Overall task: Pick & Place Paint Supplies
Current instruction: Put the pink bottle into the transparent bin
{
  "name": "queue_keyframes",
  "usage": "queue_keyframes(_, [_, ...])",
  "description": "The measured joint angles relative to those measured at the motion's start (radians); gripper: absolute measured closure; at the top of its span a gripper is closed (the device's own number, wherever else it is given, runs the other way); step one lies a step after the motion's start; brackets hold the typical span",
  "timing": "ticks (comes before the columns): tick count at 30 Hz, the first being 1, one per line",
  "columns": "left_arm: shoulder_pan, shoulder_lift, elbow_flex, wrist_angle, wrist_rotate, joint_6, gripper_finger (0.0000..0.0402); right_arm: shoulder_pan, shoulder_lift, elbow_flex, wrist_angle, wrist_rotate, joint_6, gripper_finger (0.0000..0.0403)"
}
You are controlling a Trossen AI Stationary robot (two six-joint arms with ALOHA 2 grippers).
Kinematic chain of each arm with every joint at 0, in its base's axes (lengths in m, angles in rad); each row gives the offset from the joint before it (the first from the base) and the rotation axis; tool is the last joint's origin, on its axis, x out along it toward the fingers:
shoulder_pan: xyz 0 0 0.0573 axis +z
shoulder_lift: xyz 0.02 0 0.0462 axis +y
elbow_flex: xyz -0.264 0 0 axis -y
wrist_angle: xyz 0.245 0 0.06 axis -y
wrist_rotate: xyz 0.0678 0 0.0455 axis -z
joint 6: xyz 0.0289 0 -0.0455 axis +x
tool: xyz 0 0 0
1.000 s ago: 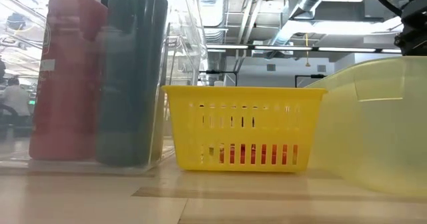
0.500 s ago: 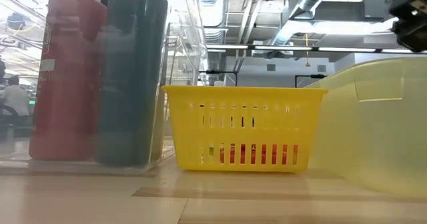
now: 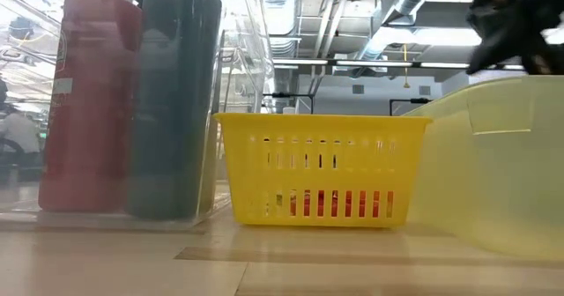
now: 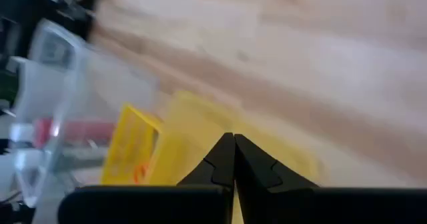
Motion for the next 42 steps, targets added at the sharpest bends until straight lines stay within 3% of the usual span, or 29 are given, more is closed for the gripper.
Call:
queue_keyframes(7, [0.060, 0.029, 0.000, 0.042, -0.001, -0.002, 0.0402, -0.363, -0.024, 0.000, 0.109, -0.210, -0.385, 0.0403])
queue_keyframes(13, [0.117, 0.095, 0.001, 0.092, 0.000, -0.002, 0.0402, -0.645, 0.069, 0.000, 0.264, -0.454, -0.642, 0.0403])
queue_keyframes(18, [0.160, 0.153, 0.001, 0.125, 0.043, -0.002, 0.0402, -0.808, 0.182, 0.000, 0.367, -0.637, -0.776, 0.0403])
queue_keyframes(24, [0.198, 0.252, 0.001, 0.283, 0.113, 0.047, 0.0402, -0.908, 0.250, 0.000, 0.496, -0.759, -0.844, 0.0403])
queue_keyframes(32, [0.270, 0.454, 0.010, 0.549, 0.265, 0.151, 0.0402, -0.963, 0.244, 0.000, 0.528, -0.760, -0.788, 0.0403])
queue_keyframes(42, [0.339, 0.625, 0.188, 0.693, 0.203, 0.432, 0.0387, -0.981, 0.225, 0.000, 0.650, -0.750, -0.687, 0.0403])
